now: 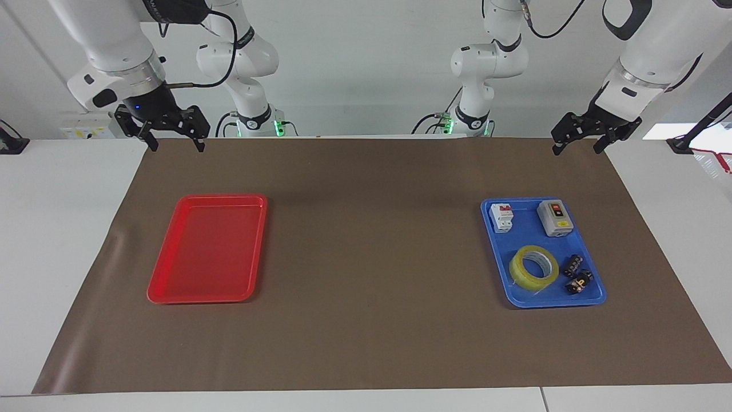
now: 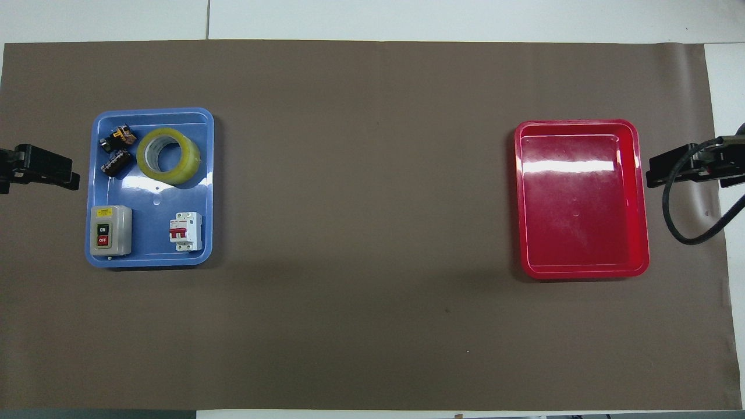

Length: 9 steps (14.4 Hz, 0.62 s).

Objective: Place and move tape with both arms

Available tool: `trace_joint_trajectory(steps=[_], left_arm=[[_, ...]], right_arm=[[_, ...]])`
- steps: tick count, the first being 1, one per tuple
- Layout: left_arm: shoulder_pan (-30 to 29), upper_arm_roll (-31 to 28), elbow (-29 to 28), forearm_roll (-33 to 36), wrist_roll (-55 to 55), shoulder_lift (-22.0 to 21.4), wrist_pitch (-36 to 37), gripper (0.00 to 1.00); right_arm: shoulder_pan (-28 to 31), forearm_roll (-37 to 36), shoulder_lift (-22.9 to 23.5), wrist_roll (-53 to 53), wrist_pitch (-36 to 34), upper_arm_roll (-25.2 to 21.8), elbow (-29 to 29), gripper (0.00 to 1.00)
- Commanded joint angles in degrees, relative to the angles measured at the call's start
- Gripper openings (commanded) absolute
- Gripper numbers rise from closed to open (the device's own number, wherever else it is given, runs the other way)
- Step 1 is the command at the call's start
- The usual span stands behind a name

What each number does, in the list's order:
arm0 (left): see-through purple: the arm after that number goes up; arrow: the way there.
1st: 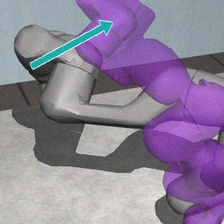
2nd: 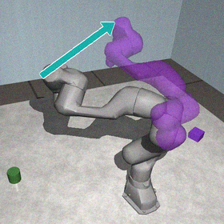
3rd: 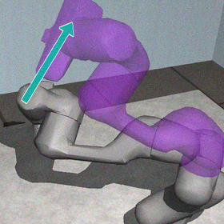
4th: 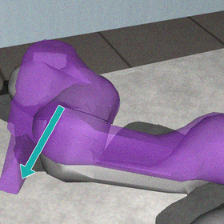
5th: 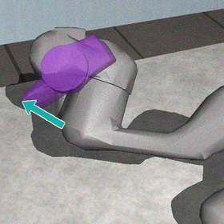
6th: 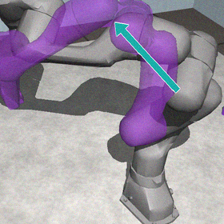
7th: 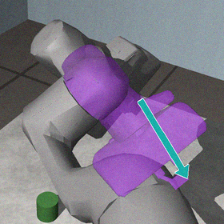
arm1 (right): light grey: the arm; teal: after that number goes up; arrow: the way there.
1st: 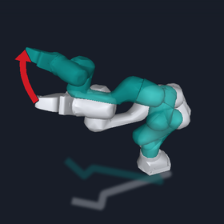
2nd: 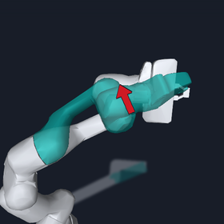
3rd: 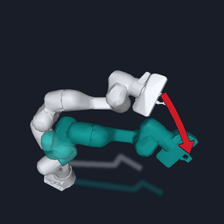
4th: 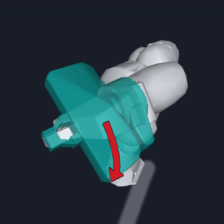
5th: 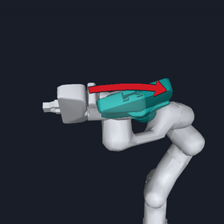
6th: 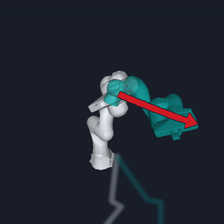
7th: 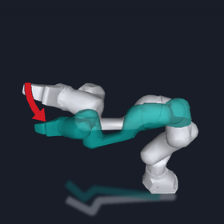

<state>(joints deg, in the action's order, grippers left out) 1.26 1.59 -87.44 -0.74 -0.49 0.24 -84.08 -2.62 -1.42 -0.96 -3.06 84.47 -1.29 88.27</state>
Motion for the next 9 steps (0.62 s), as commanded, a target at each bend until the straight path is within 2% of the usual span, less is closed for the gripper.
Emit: trace_joint_trajectory(steps=[1, 9], left_arm=[[-0.2, -0.1, -1.7, -0.7, 1.0, -1.4, -1.4, 1.00], [0.0, 0.0, -1.7, -0.6, 0.5, -1.4, -1.0, 1.00]], right_arm=[[0.8, 0.3, -0.1, 1.4, 0.6, 0.2, 0.3, 1.00], [0.8, 0.3, -0.1, 1.5, 0.6, 0.2, 0.3, 1.00]])
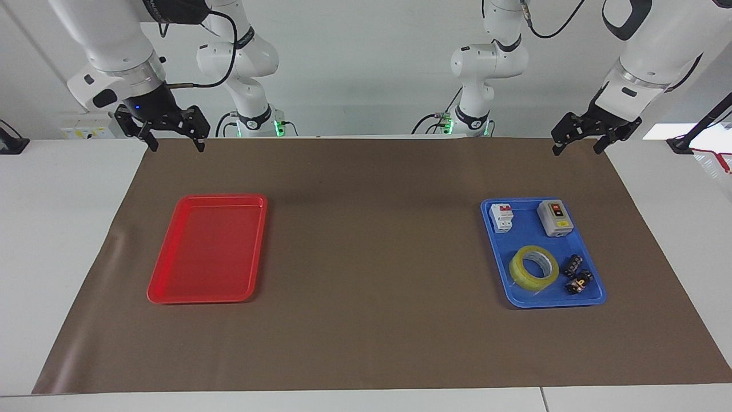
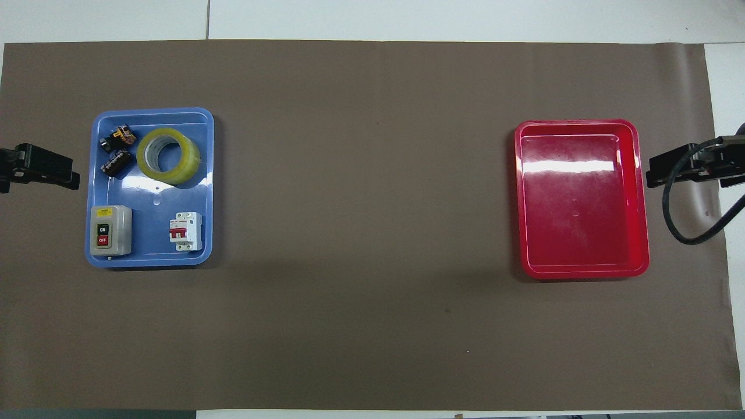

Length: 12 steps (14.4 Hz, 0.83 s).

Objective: Place and move tape with both arms

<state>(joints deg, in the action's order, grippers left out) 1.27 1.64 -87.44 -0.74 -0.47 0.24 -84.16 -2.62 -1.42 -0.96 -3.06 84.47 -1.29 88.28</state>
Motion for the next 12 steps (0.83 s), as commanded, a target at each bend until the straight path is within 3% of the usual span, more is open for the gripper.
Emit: trace_joint_trajectory(steps=[1, 12], left_arm=[[-0.1, -0.1, -1.7, -0.6, 0.5, -1.4, -0.9, 1.00], [-0.2, -0.1, -1.6, -0.7, 0.7, -1.4, -1.7, 1.00]], right_arm=[[0.8, 0.3, -0.1, 1.5, 0.6, 0.2, 0.3, 1.00], [0.8, 0.3, -0.1, 1.5, 0.6, 0.2, 0.3, 1.00]])
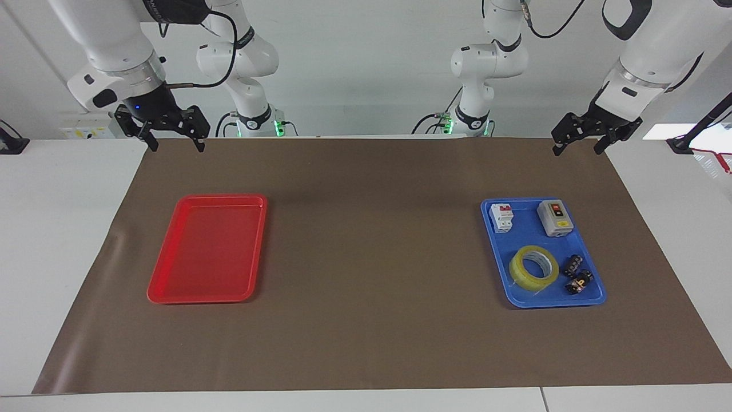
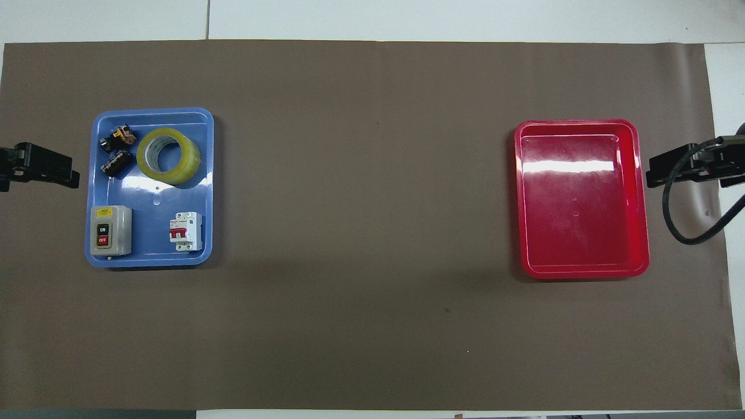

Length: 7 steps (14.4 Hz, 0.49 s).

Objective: Place and move tape with both arms

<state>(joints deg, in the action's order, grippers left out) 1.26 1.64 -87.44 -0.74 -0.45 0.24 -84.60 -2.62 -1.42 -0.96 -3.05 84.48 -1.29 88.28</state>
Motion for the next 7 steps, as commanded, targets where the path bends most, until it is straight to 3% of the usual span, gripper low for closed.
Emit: trace_joint_trajectory(steps=[1, 7], left_arm=[[-0.2, -0.1, -1.7, -0.7, 0.7, -1.4, -1.3, 1.00], [-0.2, -0.1, -2.6, -0.6, 1.0, -1.3, -4.6, 1.00]], right_arm=[[0.8, 0.3, -0.1, 1.5, 0.6, 0.2, 0.3, 1.00], [0.8, 0.3, -0.1, 1.5, 0.6, 0.2, 0.3, 1.00]])
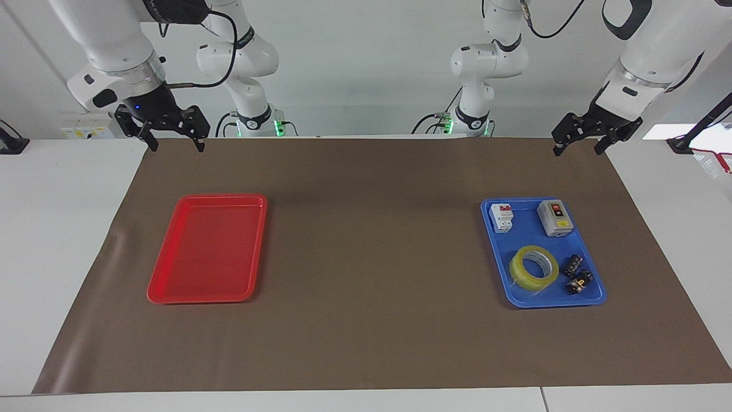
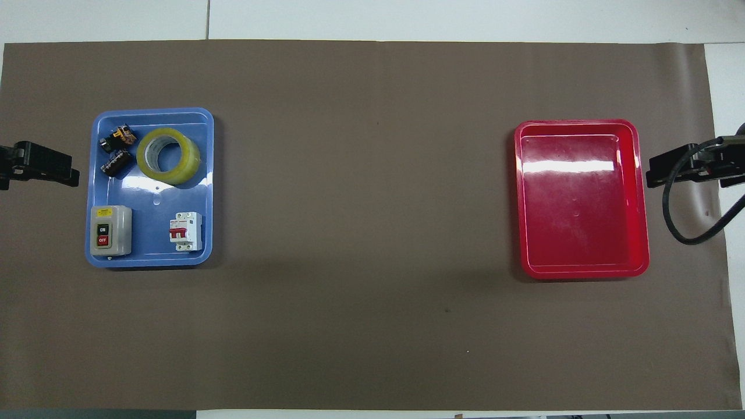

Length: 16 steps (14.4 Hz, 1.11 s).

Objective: Place and move tape with both arms

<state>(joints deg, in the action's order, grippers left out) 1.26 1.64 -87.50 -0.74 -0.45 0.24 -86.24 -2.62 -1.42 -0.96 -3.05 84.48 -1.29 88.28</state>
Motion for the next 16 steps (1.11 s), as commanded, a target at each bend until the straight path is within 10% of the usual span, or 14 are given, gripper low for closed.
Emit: trace_joint_trajectory(steps=[1, 16], left_arm=[[-0.2, -0.1, -2.8, -0.6, 1.0, -0.8, -4.0, 1.00], [-2.8, -0.1, -20.0, -0.5, 1.0, 13.6, -41.8, 1.00]], right_arm=[[0.8, 0.3, -0.1, 1.5, 0.6, 0.2, 0.3, 1.00], [0.8, 0.3, -0.1, 1.5, 0.6, 0.2, 0.3, 1.00]])
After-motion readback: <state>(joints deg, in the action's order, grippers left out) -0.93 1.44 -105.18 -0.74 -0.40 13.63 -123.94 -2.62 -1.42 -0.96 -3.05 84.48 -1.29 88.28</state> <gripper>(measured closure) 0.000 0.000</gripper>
